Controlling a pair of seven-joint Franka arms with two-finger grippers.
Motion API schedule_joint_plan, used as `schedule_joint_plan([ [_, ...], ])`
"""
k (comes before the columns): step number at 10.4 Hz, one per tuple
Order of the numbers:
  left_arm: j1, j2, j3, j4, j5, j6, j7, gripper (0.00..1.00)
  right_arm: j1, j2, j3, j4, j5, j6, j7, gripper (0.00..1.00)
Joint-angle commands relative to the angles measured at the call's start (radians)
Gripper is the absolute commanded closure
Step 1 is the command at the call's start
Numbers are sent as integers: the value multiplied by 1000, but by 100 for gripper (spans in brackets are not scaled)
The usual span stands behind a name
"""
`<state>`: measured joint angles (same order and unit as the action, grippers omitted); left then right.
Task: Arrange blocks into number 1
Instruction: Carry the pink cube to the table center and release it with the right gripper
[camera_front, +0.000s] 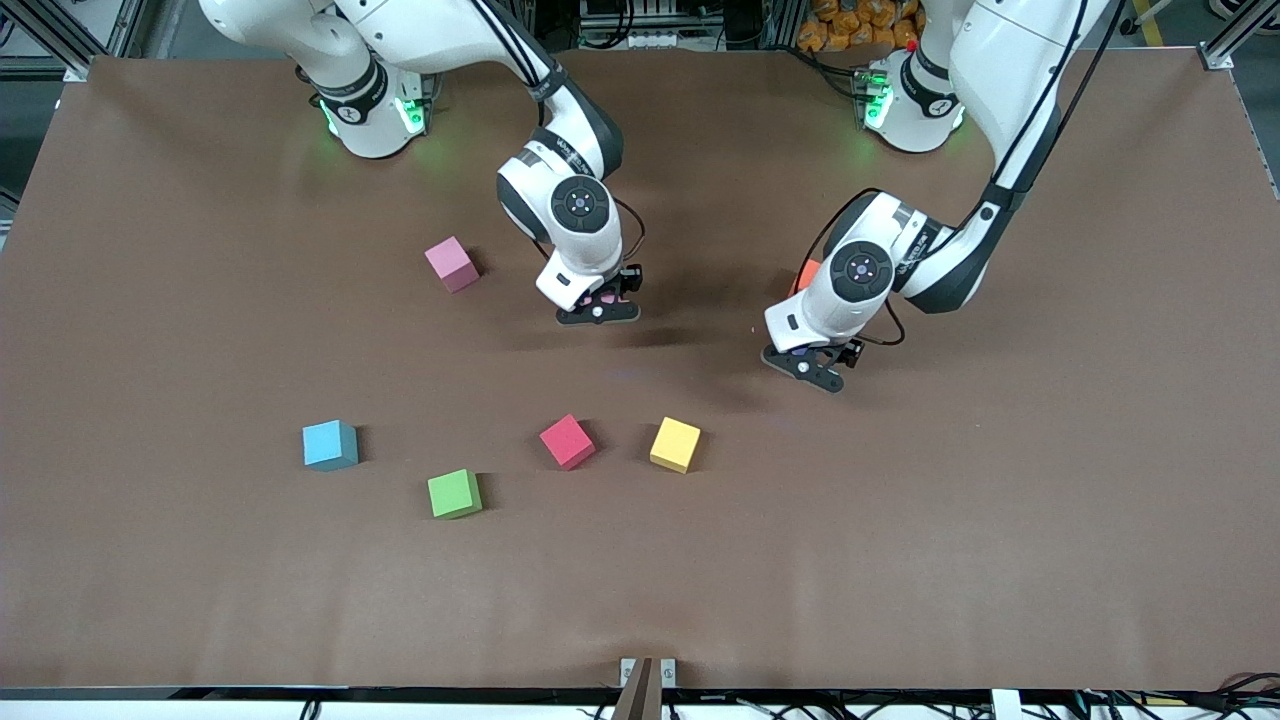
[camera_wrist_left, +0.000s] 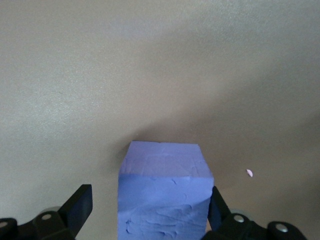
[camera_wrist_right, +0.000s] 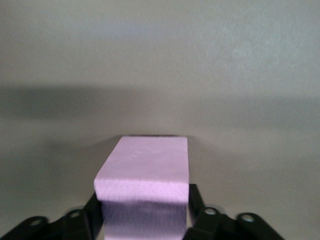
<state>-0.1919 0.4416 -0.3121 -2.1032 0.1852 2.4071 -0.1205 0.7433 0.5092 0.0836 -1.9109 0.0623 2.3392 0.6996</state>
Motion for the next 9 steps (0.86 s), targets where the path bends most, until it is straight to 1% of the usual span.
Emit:
schedule_joint_plan([
  [1, -7, -7, -8, -3, 27, -16, -10, 0, -44, -70, 5, 0, 11, -47, -3, 0],
  [3, -14, -6, -10, -6, 27, -14, -30, 0, -62, -102, 4, -5, 10, -81, -8, 0],
  [4, -15, -4, -13, -6, 27, -14, -57, 0, -93, -125, 5, -10, 10, -102, -17, 0],
  [5, -29, 0, -13, -5, 27, -14, -92, 0, -132, -153, 4, -10, 7, -156, -63, 0],
  [6, -30, 3, -13, -5, 27, -14, -100, 0, -191, -178, 4, -10, 5, -209, -153, 0],
  [7, -29, 5, -13, -5, 25, -14, -102, 23, -250, -188, 5, -10, 5, -233, -243, 0],
  [8, -26, 6, -13, -5, 25, -14, -117, 63, -298, -187, 4, -5, -1, -230, -285, 0],
  [9, -26, 6, -13, -3, 25, -14, -140, 88, -336, -183, 4, 12, -9, -221, -296, 0],
])
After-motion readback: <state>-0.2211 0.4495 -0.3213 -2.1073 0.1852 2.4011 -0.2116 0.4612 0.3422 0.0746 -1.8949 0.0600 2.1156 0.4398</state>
